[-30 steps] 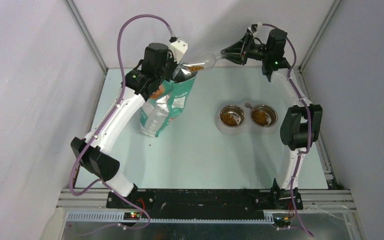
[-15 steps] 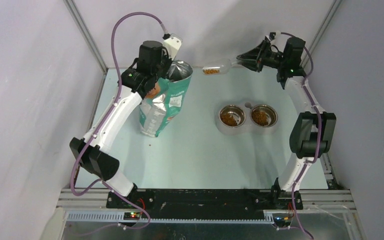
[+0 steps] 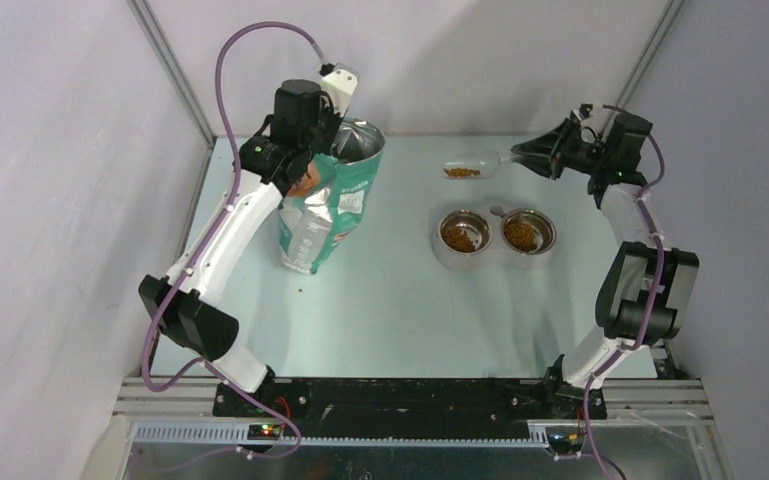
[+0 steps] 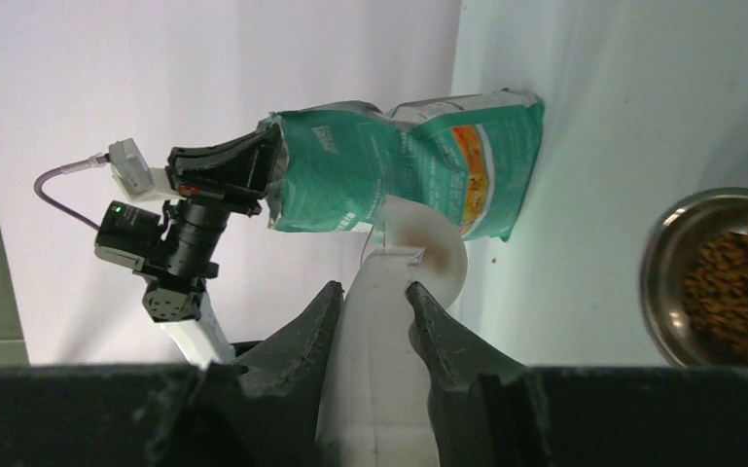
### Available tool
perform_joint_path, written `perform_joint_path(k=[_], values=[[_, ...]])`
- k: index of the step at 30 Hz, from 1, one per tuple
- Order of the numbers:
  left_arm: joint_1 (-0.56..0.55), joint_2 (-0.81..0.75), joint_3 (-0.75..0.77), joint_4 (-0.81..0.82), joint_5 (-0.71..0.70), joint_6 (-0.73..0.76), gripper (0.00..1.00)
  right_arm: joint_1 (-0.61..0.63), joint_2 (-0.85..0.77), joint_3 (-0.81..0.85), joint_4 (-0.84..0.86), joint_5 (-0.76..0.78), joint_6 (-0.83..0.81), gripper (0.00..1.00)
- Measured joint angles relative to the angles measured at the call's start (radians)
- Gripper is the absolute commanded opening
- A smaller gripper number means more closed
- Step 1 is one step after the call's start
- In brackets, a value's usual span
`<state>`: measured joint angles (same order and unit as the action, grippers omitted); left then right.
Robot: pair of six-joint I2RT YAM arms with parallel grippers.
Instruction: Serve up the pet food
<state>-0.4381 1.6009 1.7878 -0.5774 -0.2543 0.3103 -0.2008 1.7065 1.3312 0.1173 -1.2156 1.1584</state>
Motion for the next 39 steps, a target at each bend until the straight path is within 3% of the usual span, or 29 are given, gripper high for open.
perform_joint_path(k=[19, 31, 39], values=[[0.018, -0.013, -0.024, 0.037, 0.074, -0.078, 0.0, -0.21, -0.126, -0.208, -0.273, -0.007, -0.357, 0.0], [0.02, -0.031, -0.044, 0.046, 0.082, -0.1, 0.0, -0.232, -0.155, -0.238, -0.408, 0.069, -0.52, 0.0], [0.02, -0.049, -0.058, 0.047, 0.082, -0.101, 0.0, -0.208, -0.177, -0.239, -0.507, 0.233, -0.64, 0.0]])
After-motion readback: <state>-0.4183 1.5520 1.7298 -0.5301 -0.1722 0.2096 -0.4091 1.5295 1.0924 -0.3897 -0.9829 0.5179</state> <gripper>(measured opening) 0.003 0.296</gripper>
